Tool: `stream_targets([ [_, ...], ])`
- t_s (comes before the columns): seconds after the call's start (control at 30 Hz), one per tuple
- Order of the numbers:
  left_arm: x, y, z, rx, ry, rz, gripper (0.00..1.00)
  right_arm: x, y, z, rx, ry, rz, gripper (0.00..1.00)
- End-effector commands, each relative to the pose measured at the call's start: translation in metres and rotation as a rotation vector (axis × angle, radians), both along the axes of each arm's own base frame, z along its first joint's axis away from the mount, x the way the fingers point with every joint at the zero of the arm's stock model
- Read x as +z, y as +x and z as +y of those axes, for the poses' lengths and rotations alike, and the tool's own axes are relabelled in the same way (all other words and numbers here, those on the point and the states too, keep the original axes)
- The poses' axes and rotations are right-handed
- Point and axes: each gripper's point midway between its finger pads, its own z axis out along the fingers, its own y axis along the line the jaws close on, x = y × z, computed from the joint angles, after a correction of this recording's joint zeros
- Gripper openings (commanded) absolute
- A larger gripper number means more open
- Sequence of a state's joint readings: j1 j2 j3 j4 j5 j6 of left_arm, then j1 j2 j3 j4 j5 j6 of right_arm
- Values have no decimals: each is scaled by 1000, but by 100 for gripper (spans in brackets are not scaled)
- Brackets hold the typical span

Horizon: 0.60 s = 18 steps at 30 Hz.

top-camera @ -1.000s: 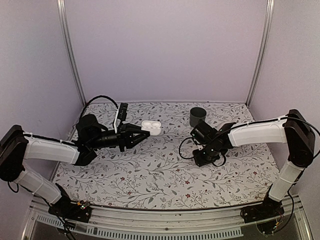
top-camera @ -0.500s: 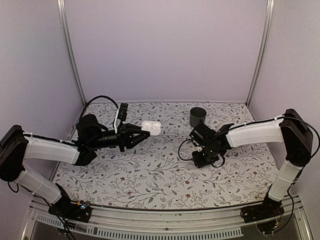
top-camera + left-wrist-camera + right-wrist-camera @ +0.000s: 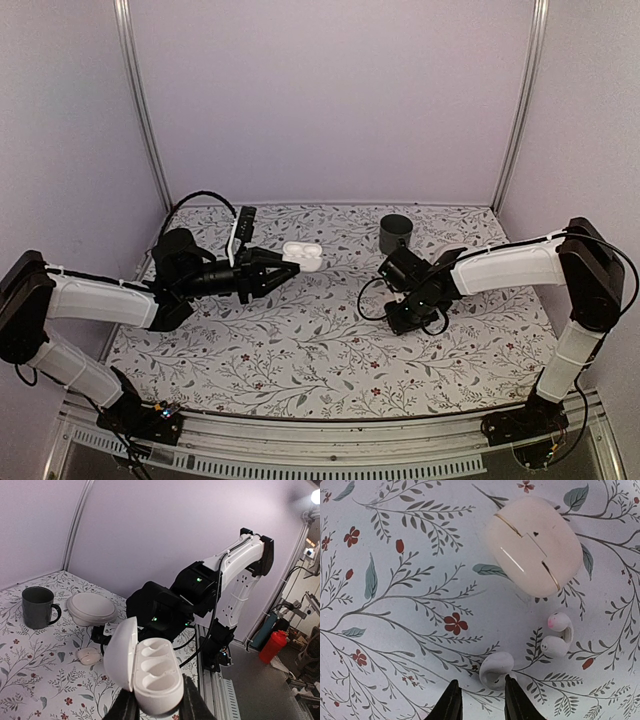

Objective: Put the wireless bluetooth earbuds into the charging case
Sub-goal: Pick up the right earbud from the center of the board.

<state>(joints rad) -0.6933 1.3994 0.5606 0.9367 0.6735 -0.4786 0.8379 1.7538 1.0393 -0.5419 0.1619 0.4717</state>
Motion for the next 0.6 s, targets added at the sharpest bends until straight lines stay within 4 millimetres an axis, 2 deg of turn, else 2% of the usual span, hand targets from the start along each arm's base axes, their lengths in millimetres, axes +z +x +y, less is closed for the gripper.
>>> stream_targets([
  [0.0, 17, 3, 3, 5, -23, -49, 0, -12, -5, -8, -16, -45, 14, 31],
  [0.57, 18, 1, 4, 6, -22, -51, 0, -17, -1, -10, -25, -63, 5, 23],
])
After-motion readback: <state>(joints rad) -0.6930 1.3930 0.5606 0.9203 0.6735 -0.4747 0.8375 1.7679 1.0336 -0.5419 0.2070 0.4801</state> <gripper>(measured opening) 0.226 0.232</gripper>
